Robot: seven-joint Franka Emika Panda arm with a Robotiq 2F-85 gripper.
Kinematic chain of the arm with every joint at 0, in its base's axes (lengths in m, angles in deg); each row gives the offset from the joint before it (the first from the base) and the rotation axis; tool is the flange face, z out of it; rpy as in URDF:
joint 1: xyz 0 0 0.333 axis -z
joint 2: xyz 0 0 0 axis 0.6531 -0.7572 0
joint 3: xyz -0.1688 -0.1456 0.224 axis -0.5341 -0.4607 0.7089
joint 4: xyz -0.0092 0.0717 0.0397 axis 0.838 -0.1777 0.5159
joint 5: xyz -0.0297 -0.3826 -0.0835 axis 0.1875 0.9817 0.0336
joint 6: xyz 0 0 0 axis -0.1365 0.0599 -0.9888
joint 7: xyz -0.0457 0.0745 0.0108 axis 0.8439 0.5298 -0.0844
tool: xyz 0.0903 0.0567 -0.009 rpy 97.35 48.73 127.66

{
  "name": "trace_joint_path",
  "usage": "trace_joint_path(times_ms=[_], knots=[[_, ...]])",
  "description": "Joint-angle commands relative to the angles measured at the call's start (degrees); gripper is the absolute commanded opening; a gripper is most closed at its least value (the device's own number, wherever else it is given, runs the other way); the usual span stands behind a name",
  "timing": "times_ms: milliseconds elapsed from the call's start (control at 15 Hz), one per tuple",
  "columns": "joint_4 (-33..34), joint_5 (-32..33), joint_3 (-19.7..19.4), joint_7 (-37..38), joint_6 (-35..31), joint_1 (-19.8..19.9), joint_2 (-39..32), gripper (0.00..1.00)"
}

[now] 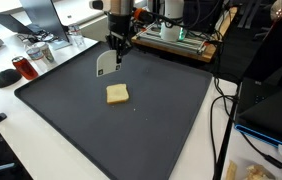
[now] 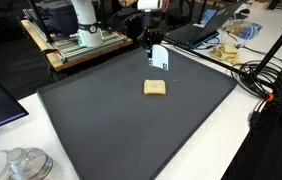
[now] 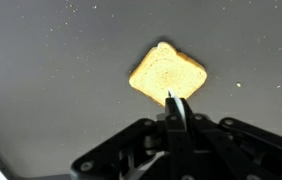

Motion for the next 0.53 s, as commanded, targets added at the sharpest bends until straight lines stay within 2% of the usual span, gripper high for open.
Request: trace_joint_path(times_ms=[0,133,333,467], knots=[[5.61,6.38,10.83,3.45,12.55,10.08,4.46,0.01],[8.24,4.5,19.53,1.07,17.84,18.56,4.64,0.01],[10.84,2.27,31.48,-2.24,22.08,31.75,3.53,0.01],[11.53,0.65,36.74,-5.16,22.7,38.76,2.3,0.01]])
